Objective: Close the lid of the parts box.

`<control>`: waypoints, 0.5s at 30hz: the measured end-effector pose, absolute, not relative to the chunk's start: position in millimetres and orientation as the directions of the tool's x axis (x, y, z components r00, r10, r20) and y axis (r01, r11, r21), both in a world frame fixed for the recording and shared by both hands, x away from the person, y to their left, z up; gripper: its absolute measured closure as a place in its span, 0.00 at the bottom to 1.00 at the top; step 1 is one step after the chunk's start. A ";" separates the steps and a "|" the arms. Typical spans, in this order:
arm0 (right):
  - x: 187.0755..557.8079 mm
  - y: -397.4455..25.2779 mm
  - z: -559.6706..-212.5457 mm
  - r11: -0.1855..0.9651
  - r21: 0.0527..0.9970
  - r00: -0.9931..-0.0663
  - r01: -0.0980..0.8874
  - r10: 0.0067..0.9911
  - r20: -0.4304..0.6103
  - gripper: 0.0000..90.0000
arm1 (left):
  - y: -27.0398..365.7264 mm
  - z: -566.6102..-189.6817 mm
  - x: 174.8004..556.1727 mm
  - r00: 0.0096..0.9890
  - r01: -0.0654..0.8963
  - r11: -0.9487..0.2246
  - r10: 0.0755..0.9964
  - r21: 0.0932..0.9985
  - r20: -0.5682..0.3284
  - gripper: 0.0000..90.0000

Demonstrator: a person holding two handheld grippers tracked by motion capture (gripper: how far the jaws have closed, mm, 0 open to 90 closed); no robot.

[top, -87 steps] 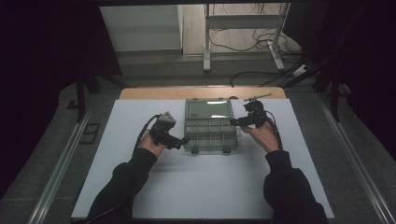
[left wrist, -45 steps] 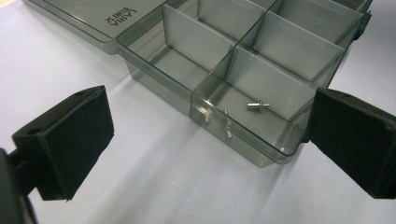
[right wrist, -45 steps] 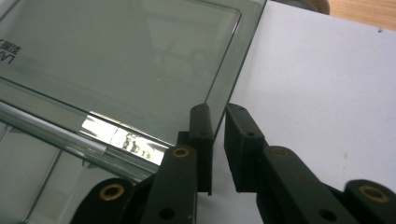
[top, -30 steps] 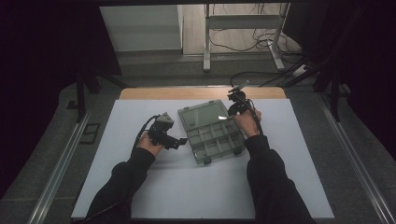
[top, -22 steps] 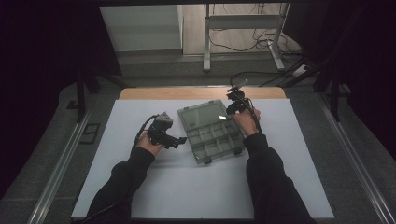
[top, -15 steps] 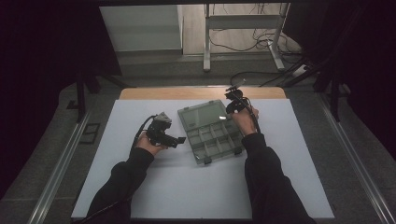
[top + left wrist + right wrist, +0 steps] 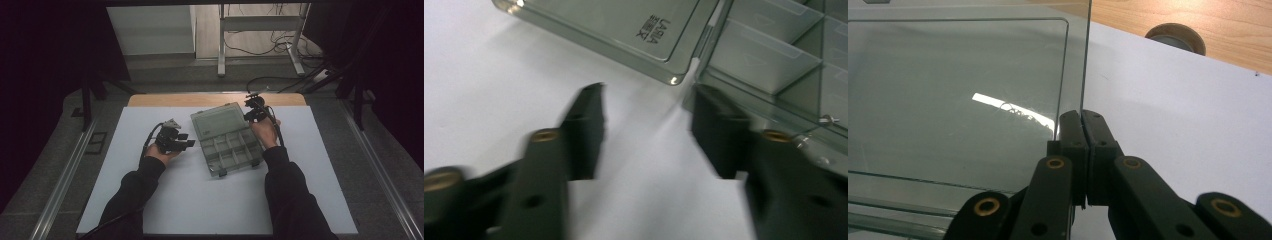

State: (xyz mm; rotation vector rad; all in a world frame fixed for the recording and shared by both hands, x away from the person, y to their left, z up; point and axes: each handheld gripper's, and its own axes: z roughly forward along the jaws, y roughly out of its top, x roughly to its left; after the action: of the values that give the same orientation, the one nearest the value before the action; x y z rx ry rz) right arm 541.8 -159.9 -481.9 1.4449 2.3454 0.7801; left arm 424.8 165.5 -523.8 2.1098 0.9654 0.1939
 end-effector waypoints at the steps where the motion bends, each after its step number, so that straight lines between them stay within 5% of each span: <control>1: 541.4 -160.9 -481.9 0.353 0.579 -0.463 0.735 0.885 0.048 0.98 | 165.1 -525.3 426.6 0.702 0.574 -0.401 0.690 0.714 -0.177 0.70; 7: 540.8 -161.7 -480.9 0.352 0.590 -0.471 0.727 0.881 0.054 0.98 | 158.8 -535.2 434.6 0.683 0.602 -0.386 0.702 0.699 -0.200 0.92; 15: 540.3 -162.7 -479.8 0.352 0.596 -0.477 0.722 0.877 0.060 0.97 | 148.5 -543.0 443.4 0.678 0.618 -0.384 0.702 0.686 -0.217 1.00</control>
State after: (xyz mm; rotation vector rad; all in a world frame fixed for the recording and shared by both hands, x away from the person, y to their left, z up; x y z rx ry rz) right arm 540.3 -162.7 -479.8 1.4268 2.3480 0.8253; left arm 443.4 148.5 -543.0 2.1126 1.0116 0.1390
